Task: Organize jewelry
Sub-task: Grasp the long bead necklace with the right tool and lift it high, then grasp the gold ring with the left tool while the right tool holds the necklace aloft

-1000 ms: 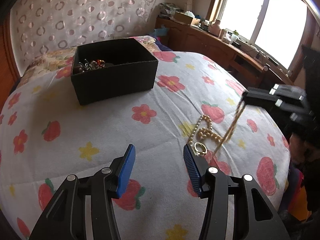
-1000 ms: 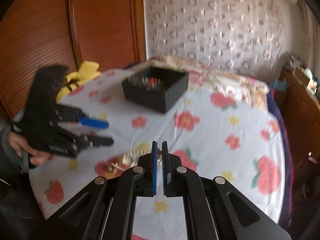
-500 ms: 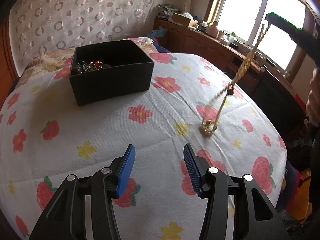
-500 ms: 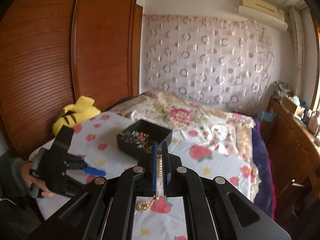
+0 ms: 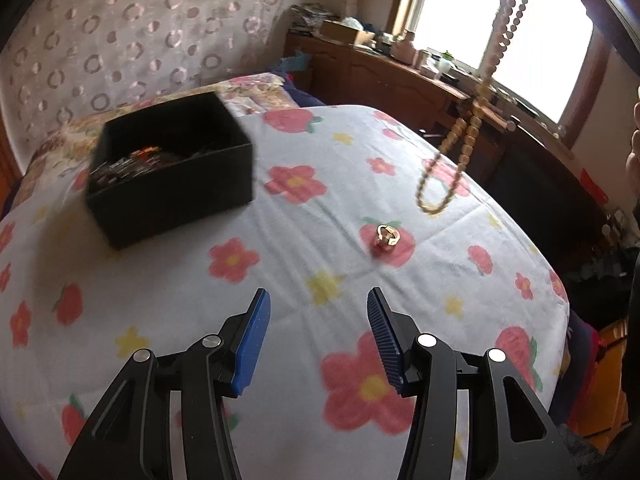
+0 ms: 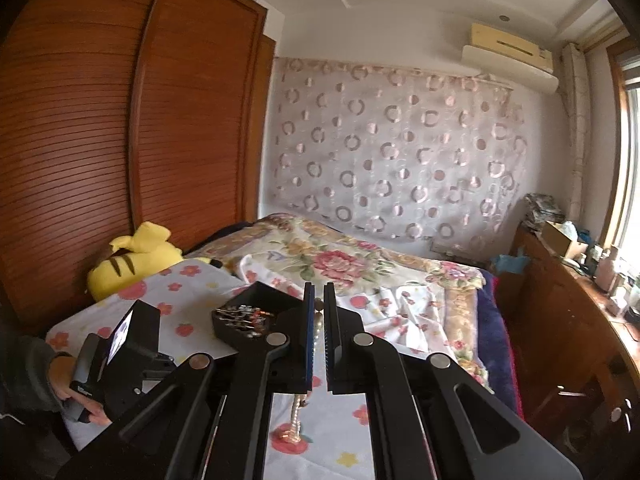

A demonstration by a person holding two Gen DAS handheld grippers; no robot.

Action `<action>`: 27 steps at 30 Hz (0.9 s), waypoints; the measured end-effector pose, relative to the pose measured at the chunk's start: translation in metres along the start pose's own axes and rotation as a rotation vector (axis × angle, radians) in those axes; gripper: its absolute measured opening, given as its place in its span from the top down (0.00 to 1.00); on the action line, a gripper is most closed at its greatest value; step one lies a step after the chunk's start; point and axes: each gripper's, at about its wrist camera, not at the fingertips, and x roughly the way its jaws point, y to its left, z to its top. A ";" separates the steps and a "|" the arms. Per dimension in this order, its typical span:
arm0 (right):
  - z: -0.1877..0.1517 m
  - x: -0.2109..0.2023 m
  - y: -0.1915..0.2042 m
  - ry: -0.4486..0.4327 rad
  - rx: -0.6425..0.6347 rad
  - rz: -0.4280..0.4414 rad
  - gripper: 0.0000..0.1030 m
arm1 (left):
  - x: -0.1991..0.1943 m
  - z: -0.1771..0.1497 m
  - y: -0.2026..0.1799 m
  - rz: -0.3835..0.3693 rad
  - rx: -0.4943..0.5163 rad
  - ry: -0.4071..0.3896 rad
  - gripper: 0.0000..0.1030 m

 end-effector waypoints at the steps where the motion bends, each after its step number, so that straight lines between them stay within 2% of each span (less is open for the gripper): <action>1: -0.001 0.000 -0.003 0.002 0.003 -0.006 0.95 | 0.004 0.004 -0.003 -0.004 0.007 0.005 0.53; 8: -0.017 0.002 -0.031 0.035 0.033 -0.058 0.95 | 0.039 0.033 -0.030 -0.019 0.094 0.047 0.53; 15: -0.034 0.009 -0.049 0.068 0.052 -0.081 0.95 | 0.066 0.044 -0.048 -0.030 0.158 0.082 0.54; 18: -0.037 0.013 -0.053 0.075 0.057 -0.081 0.95 | 0.072 0.045 -0.049 -0.008 0.181 0.081 0.74; 21: -0.036 0.014 -0.052 0.074 0.056 -0.079 0.95 | 0.071 0.045 -0.050 -0.029 0.185 0.092 0.89; 24: -0.034 0.019 -0.046 0.069 0.047 -0.070 0.95 | 0.063 0.045 -0.045 -0.026 0.174 0.099 0.89; 27: -0.028 0.026 -0.038 0.058 0.034 -0.051 0.95 | 0.045 0.046 -0.040 -0.022 0.161 0.068 0.89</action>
